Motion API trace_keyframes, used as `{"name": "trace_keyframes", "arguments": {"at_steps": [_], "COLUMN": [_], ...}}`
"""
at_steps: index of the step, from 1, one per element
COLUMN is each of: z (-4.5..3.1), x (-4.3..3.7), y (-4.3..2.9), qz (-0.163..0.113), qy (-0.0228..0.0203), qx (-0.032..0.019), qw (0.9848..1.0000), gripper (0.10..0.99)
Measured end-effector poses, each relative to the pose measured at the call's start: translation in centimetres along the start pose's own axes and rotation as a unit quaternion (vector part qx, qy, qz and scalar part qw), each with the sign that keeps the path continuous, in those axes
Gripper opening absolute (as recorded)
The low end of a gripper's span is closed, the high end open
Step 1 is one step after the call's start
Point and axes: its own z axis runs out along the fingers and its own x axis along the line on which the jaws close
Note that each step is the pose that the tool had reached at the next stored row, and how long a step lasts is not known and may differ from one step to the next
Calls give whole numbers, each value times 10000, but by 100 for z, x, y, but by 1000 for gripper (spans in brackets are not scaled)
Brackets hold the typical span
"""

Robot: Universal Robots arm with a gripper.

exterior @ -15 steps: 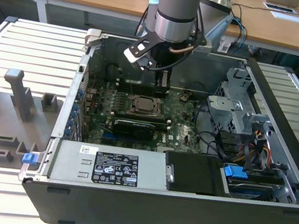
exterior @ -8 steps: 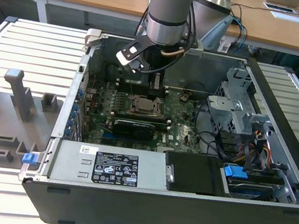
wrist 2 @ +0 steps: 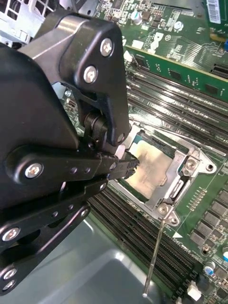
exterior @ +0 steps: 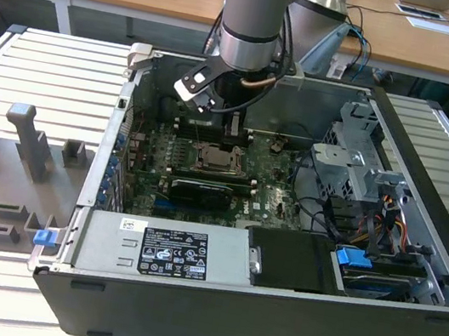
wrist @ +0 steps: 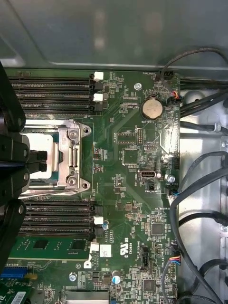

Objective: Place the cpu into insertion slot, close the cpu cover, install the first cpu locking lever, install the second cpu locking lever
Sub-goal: 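Close the cpu cover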

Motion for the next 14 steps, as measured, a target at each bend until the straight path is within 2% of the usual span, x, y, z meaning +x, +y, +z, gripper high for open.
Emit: {"name": "trace_keyframes", "arguments": {"at_steps": [7,14], "z": [25,84], "x": [0,0], "y": [-18,-174], "qz": [-8,-73], "qy": [1,3], "qx": [0,1], "qw": [10000,10000], "gripper": [106,106]}}
